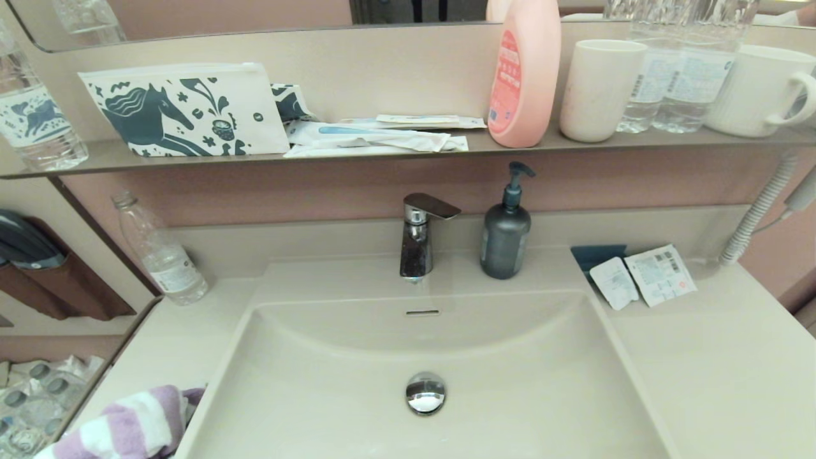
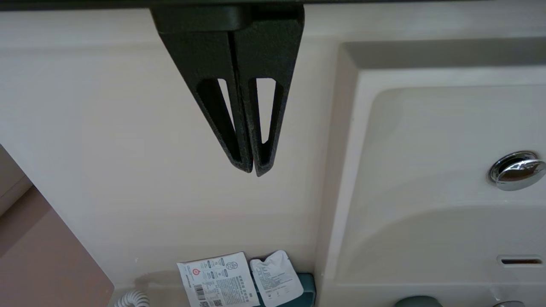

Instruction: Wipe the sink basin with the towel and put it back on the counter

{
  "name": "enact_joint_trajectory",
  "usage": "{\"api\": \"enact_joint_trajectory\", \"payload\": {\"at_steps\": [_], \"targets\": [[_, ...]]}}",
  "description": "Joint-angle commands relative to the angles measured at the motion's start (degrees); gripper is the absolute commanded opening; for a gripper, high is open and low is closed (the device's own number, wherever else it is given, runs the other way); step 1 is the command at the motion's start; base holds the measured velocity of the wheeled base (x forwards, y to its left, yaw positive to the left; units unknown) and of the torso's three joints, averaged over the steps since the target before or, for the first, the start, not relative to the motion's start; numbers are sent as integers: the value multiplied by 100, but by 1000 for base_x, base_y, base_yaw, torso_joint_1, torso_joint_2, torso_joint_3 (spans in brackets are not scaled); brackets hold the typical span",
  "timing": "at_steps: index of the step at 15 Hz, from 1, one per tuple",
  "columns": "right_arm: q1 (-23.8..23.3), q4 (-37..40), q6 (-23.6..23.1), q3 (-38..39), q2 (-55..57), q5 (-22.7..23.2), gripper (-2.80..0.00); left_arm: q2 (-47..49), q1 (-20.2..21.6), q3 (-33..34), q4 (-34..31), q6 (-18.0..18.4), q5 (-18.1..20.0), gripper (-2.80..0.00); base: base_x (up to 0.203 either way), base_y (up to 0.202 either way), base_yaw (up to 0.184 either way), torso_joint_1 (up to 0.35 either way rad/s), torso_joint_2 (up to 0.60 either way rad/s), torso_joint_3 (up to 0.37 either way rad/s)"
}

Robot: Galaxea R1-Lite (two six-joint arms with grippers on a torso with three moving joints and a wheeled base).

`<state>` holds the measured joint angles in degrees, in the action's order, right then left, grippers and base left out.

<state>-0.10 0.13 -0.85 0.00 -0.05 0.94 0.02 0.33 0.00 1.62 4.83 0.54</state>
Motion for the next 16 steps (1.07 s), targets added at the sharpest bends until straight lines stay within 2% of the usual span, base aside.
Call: {"api": "enact_joint_trajectory", "payload": {"at_steps": [1, 16], "targets": [[1, 3, -3, 0, 5, 3, -280, -2, 2, 0, 4, 0, -1, -280, 0, 0, 0, 0, 0, 0], [1, -5, 24, 0, 5, -15, -280, 1, 2, 0, -4, -17, -1, -280, 0, 0, 0, 0, 0, 0]]}}
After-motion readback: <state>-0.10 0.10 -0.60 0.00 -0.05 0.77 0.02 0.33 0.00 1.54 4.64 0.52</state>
